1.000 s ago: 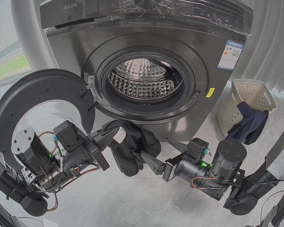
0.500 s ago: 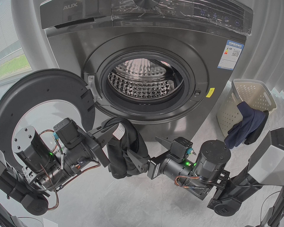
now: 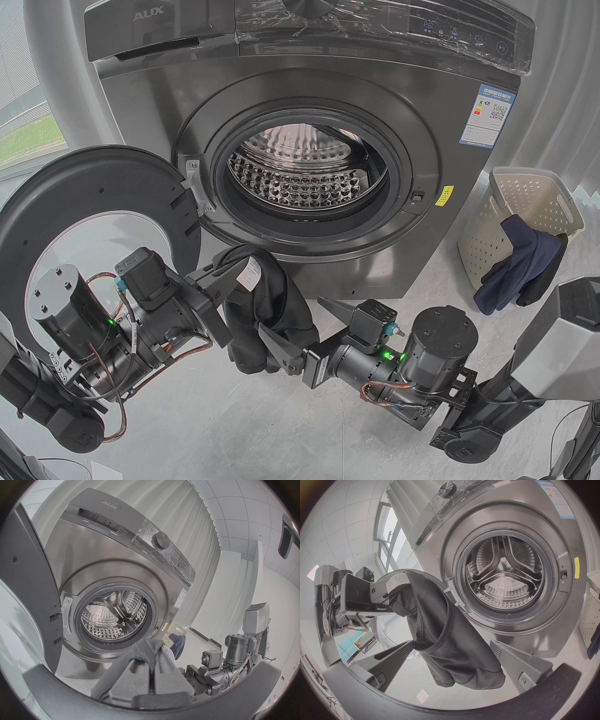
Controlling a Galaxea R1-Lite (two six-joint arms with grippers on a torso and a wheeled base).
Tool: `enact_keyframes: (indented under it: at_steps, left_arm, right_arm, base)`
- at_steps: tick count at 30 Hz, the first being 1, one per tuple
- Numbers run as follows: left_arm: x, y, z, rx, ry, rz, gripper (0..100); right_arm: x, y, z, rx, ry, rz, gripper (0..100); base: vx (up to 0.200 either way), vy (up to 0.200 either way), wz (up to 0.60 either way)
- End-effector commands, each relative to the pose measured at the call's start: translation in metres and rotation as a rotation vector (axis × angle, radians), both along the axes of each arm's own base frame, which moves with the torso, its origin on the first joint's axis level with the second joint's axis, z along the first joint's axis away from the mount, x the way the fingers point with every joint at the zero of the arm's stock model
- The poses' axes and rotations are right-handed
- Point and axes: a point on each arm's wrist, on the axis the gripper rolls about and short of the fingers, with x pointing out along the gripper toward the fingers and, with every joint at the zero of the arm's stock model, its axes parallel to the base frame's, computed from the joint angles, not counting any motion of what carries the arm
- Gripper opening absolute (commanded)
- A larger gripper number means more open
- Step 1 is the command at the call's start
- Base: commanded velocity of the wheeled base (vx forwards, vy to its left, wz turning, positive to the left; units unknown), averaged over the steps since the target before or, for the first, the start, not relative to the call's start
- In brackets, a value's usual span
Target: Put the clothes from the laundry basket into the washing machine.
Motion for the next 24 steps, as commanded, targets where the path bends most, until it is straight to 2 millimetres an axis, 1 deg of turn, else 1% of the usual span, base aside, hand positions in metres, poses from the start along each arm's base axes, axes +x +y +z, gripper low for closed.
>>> enact_keyframes:
  at_steps: [1, 4, 12, 16, 20, 22, 24]
  left_arm:
    - [0.002, 0.000, 0.001, -0.002, -0.004, 0.006, 0]
    - [0.002, 0.000, 0.001, -0.003, -0.006, 0.006, 0]
    - [0.002, 0.001, 0.001, -0.003, -0.005, 0.009, 0]
    - [0.002, 0.001, 0.001, -0.003, -0.005, 0.007, 0]
    - [0.002, 0.001, 0.001, -0.002, -0.003, 0.009, 0]
    - [0.002, 0.001, 0.001, -0.003, -0.005, 0.009, 0]
    - [0.002, 0.001, 0.002, -0.005, -0.008, 0.007, 0]
  right_arm:
    - [-0.002, -0.003, 0.003, 0.001, 0.000, 0.000, 100]
    - [0.000, -0.001, 0.002, 0.003, -0.002, 0.000, 100]
    - [0.007, 0.019, -0.012, -0.002, -0.003, 0.023, 100]
    - [0.009, 0.024, -0.015, 0.000, -0.004, 0.029, 100]
    - [0.008, 0.022, -0.015, -0.004, 0.001, 0.026, 100]
    - [0.004, 0.017, -0.009, 0.001, -0.003, 0.023, 100]
    - [0.007, 0.015, -0.006, 0.005, -0.007, 0.011, 100]
  base:
    - [0.000, 0.000, 0.00]
    - [0.000, 0.000, 0.00]
    - [0.000, 0.000, 0.00]
    - [0.000, 0.000, 0.00]
    - [0.000, 0.000, 0.00]
    - [0.000, 0.000, 0.00]
    - [0.000, 0.000, 0.00]
